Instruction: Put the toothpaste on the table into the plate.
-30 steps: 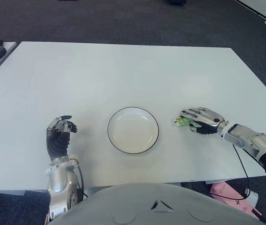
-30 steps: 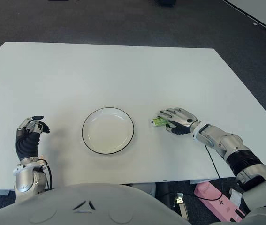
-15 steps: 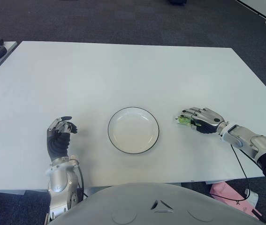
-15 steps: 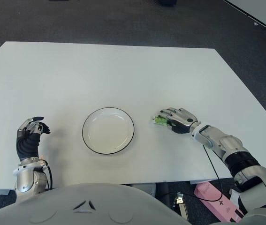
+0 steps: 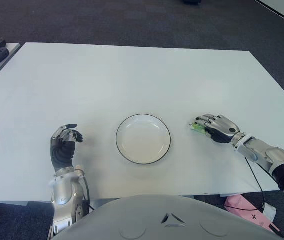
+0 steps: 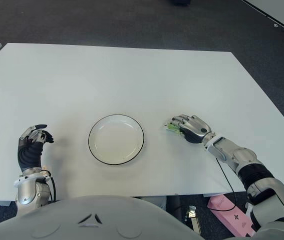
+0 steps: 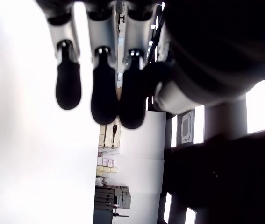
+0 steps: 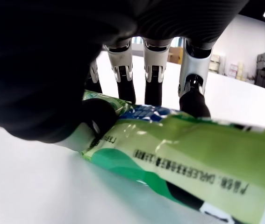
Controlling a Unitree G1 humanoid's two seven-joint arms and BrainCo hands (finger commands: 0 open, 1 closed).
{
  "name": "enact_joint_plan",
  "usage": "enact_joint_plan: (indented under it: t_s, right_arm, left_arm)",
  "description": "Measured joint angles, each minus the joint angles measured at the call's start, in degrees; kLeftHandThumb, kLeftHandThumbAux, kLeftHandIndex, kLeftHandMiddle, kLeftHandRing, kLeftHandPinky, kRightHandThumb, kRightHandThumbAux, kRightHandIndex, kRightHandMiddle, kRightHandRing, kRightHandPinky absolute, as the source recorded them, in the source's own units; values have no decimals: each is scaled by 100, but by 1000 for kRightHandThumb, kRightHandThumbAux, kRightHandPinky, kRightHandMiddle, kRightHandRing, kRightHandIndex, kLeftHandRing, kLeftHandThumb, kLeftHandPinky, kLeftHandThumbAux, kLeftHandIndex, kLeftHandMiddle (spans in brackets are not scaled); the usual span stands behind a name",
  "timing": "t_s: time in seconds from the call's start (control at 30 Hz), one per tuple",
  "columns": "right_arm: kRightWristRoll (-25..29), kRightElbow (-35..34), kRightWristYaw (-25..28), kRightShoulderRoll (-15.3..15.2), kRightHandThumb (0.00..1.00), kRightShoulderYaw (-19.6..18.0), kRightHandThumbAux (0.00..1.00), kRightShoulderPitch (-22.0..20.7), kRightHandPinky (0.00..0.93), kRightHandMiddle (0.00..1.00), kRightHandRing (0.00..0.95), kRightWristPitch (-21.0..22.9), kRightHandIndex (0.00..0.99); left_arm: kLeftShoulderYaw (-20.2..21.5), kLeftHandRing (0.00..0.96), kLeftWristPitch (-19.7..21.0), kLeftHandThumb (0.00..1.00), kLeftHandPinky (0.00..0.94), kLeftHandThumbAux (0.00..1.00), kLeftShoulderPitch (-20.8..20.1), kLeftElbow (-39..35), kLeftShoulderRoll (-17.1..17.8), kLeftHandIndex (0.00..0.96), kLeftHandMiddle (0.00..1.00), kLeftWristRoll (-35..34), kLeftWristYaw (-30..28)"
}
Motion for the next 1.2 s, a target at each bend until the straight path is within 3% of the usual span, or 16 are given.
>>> enact_joint_plan:
  t_s: [0.5,0.93,1.2]
  right_arm:
    - [261,193,-306,209,743,-185,713,167,894,901,889,-107,439]
    - [295,187,-576,365,741,-397,713,350,886,892,882,-84,439]
    - [511,-253,-281,464,740,-750,713,420,871,890,879,123,439]
  left_arm:
    - [29,645,305,698,613,721,-1,-98,-49,433,664,89,78]
    - [49,645,323,697,606,721,-5,-103,-51,433,663,17,81]
    - [48,641,318,698,601,721,-11,-103,-49,433,661,18,81]
